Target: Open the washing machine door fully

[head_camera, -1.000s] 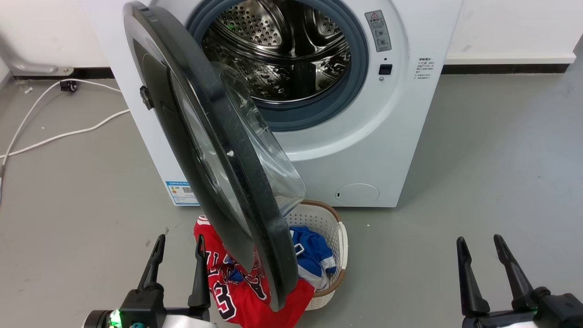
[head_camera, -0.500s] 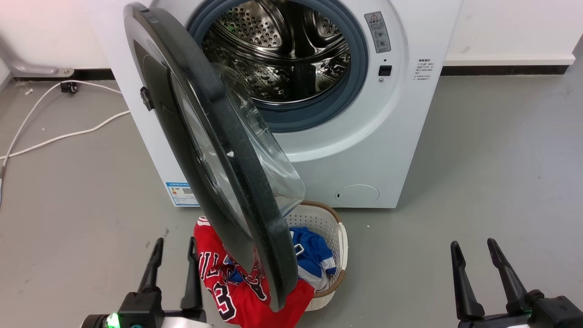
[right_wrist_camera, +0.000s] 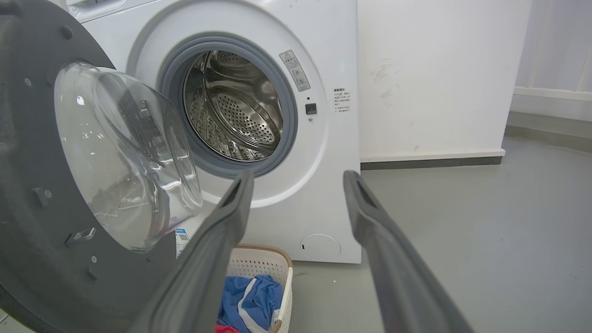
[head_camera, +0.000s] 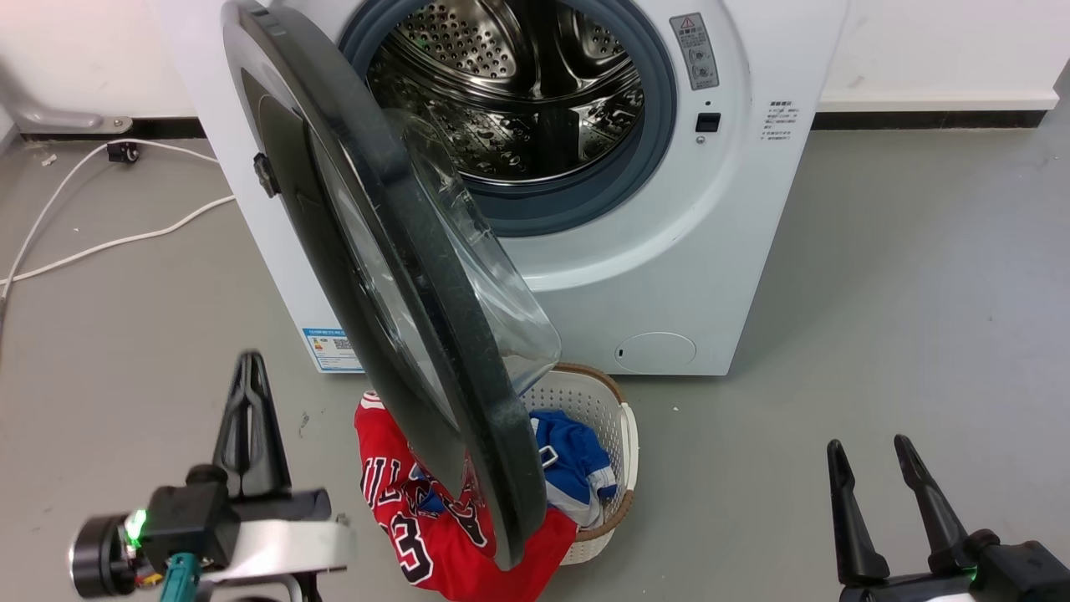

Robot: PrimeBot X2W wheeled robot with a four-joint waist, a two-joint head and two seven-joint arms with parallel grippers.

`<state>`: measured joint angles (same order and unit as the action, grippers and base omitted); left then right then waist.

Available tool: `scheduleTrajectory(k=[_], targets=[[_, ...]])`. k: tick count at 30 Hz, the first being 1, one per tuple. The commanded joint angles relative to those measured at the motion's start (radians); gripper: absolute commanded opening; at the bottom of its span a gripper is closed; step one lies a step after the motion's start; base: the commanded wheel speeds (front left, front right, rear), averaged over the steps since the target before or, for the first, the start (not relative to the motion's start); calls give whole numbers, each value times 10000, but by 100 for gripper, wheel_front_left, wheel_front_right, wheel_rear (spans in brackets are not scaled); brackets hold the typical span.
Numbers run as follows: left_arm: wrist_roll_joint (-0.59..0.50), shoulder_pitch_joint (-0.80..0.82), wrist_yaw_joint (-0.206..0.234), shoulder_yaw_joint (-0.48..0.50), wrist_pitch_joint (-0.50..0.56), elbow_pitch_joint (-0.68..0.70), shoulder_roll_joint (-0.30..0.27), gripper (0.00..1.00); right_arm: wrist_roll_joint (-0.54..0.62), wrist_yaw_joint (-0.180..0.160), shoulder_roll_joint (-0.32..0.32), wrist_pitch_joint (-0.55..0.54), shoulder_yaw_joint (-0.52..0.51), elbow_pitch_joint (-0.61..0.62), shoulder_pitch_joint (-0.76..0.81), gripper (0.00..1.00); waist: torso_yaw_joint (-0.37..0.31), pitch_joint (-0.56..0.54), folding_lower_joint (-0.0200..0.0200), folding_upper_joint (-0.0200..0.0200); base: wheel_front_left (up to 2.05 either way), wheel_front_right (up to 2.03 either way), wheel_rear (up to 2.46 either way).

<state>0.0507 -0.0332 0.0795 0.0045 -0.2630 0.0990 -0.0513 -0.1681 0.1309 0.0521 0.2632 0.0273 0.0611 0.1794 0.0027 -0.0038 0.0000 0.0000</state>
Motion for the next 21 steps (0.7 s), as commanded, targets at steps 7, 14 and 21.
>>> scheduleTrajectory(k=[7,14,21], targets=[[-520,808,-84,-300,-26,1783,13,0,-102,-2,-34,20,93,-45,-141,100,-29,1,0,0,0,0,0],[-801,1352,-186,-1023,-24,3065,-30,0,-121,-2,-34,22,135,-16,-184,100,-88,25,0,0,0,0,0],[-834,1765,-521,-2347,-26,3526,-21,0,-123,-2,-34,20,214,-44,-216,100,-78,66,0,0,0,0,0]])
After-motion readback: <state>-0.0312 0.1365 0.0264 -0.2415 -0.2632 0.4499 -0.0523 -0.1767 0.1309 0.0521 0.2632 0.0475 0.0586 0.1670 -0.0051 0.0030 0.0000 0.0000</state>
